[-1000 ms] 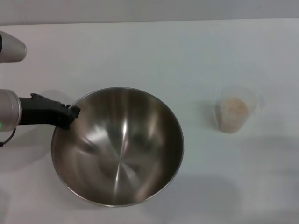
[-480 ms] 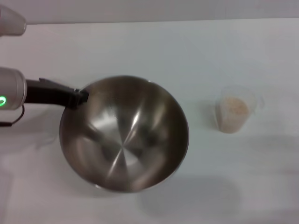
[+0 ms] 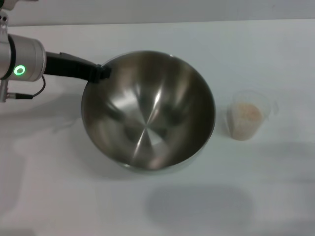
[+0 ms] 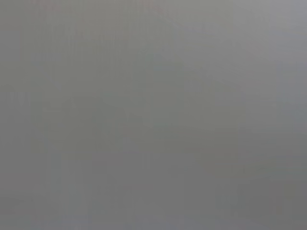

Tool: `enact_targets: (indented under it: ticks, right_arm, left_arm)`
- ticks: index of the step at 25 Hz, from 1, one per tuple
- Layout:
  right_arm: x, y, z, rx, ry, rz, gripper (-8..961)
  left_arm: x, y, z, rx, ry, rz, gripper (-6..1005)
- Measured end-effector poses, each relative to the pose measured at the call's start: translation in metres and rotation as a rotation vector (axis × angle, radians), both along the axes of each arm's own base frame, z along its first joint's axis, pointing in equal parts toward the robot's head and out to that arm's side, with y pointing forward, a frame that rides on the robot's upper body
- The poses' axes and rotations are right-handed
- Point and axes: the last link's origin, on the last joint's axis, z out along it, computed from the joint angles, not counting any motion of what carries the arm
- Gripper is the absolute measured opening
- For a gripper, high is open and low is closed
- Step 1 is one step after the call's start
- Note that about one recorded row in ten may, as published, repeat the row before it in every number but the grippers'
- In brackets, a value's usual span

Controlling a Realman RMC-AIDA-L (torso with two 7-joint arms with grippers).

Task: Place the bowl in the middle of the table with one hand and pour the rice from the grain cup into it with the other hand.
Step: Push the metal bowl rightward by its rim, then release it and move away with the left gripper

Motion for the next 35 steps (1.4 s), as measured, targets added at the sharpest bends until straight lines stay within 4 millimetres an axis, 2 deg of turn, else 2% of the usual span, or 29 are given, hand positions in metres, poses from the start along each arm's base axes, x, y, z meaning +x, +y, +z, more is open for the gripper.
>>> enact_targets:
  ticks: [4,6,11,17,19,24,35]
  right_arm:
    - [0.000,0.000,0.000,-0.001,0.000,-0.001,840]
    - [0.000,0.000,0.000,-0.001,0.000,-0.001,840]
    - [0.000,0.001,0.000,-0.001,-0.001,0.000,840]
    - [0.001,0.001,0.000,-0.005,-0.003,-0.004,840]
    - [0.001,0.002,-0.001,-0.008,-0.003,-0.006,840]
    - [0.001,0.002,-0.001,-0.010,-0.003,-0.007,840]
    - [0.001,0.003,0.000,-0.010,-0.003,-0.006,839]
  left_arm:
    - [0.003,0.010,-0.001,0.014,-0.014,-0.006,44]
    - [0.006,0.021,-0.003,0.038,-0.018,-0.017,43]
    - [0.006,0.029,-0.010,0.041,-0.011,-0.013,43]
    - [0.006,0.029,-0.010,0.041,-0.011,-0.013,43]
    - [-0.006,0.033,-0.011,0.059,-0.011,0.014,43]
    - [-0.013,0.032,-0.012,0.064,-0.009,0.031,43]
    - [-0.018,0.032,-0.013,0.064,-0.006,0.043,42]
